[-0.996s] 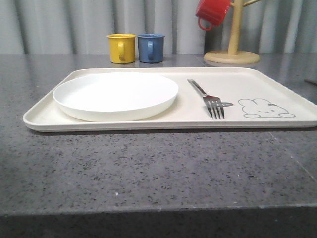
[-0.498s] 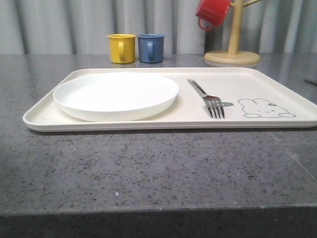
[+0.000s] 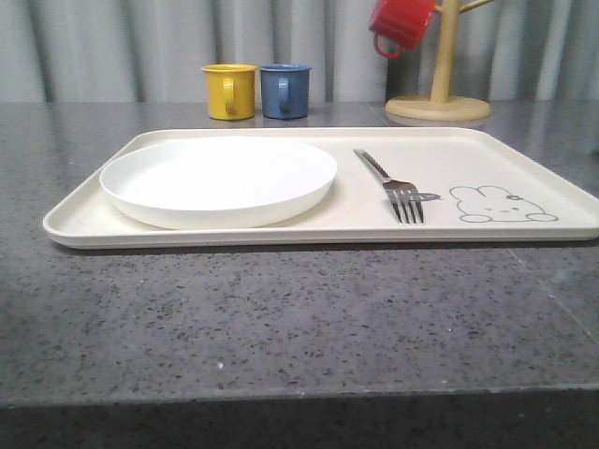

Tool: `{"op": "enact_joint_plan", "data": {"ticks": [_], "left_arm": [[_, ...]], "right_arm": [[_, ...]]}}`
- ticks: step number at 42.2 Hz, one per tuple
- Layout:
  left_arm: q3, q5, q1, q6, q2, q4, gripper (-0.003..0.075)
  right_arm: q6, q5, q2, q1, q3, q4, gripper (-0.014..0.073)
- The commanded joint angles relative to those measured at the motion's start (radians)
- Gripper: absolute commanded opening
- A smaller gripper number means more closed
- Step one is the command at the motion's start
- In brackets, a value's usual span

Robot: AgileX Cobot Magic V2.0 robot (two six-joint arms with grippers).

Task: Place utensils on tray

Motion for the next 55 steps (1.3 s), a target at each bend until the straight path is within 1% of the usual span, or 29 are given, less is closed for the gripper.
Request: {"op": "enact_joint_plan", "data": {"ticks": [1, 7, 12, 18, 28, 36, 42, 49, 55], "left_arm": [[-0.027, -0.073, -0.006, -0.008, 0.000, 0.000, 0.0471], [-0.027, -0.073, -0.006, -0.008, 0.000, 0.000, 0.0471], [-0.027, -0.073, -0.006, -0.008, 0.000, 0.000, 0.0471], [-0.027, -0.073, -0.006, -0.008, 0.000, 0.000, 0.0471], [-0.027, -0.073, -0.006, -0.008, 0.000, 0.000, 0.0471], [-0.027, -0.073, -0.006, -0.008, 0.000, 0.000, 0.0471], [-0.027, -0.073, -0.006, -0.008, 0.000, 0.000, 0.0471], [-0.027, -0.073, -0.006, -0.008, 0.000, 0.000, 0.0471], [-0.027, -0.073, -0.006, -0.008, 0.000, 0.000, 0.0471]], "right_arm": [[-0.012, -0.010, -0.042, -0.003, -0.023, 0.025, 0.0048], [-0.015, 0.007, -0.085, 0.017, -0.045, 0.111, 0.0048], [-0.022, 0.040, -0.133, 0.070, -0.069, 0.192, 0.0048], [-0.023, 0.041, -0.152, 0.151, -0.073, 0.286, 0.0048], [-0.023, -0.050, -0.149, 0.241, -0.065, 0.410, 0.0048], [-0.019, -0.085, -0.133, 0.260, -0.065, 0.506, 0.0048], [0.025, -0.082, -0.094, 0.260, -0.065, 0.515, 0.0048], [0.025, -0.052, -0.043, 0.260, -0.065, 0.515, 0.0049], [0.025, -0.060, -0.017, 0.260, -0.065, 0.515, 0.0049]]}}
